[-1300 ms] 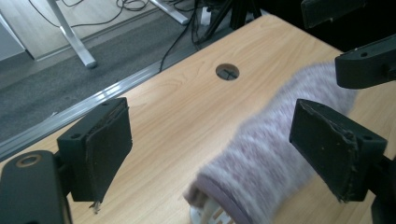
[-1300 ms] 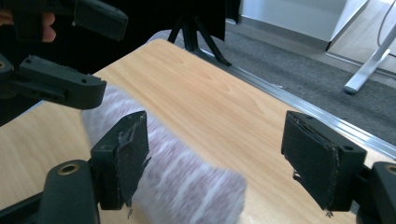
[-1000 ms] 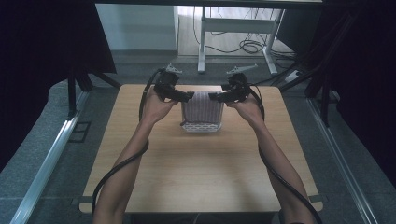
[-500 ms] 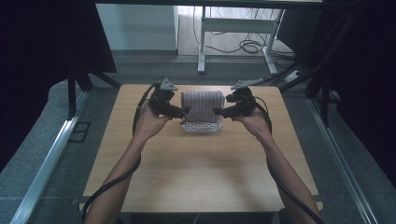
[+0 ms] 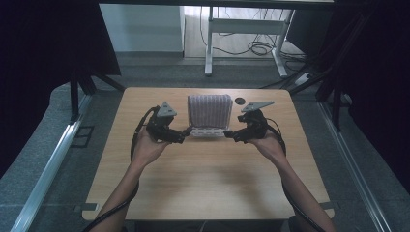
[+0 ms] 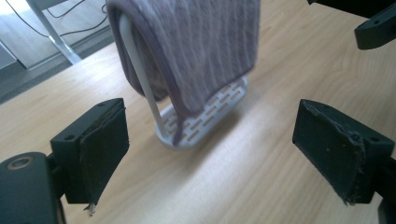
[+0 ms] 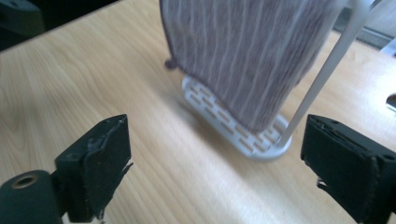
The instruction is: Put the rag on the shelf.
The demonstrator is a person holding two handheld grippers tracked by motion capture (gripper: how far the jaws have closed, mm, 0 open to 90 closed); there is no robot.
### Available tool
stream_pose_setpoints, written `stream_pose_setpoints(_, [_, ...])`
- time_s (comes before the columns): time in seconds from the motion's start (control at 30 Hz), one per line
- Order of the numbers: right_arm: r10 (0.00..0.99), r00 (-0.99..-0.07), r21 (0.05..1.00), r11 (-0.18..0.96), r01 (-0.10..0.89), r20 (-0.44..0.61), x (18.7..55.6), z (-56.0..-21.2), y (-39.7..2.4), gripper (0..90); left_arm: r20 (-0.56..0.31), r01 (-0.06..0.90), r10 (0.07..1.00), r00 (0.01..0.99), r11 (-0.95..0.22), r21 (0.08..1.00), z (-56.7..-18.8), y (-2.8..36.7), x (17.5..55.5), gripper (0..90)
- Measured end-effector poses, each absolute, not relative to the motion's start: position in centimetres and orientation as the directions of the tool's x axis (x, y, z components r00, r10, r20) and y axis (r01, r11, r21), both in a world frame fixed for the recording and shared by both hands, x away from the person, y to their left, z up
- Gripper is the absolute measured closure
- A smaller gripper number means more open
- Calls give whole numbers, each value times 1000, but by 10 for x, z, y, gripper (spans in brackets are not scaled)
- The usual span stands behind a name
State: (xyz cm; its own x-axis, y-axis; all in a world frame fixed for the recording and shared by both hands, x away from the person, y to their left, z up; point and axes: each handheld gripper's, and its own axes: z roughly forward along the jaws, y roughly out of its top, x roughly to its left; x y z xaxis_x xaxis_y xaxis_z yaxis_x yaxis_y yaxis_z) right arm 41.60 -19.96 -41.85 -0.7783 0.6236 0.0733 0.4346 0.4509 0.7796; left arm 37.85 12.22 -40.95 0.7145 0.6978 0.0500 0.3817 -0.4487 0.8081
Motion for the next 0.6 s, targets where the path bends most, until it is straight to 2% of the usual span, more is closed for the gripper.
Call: stream_pose_setpoints(0.6, [614,-785,745,487,456,79,383,-474,-205,50,20,413,704,710,-439,798,-476,133,337,104])
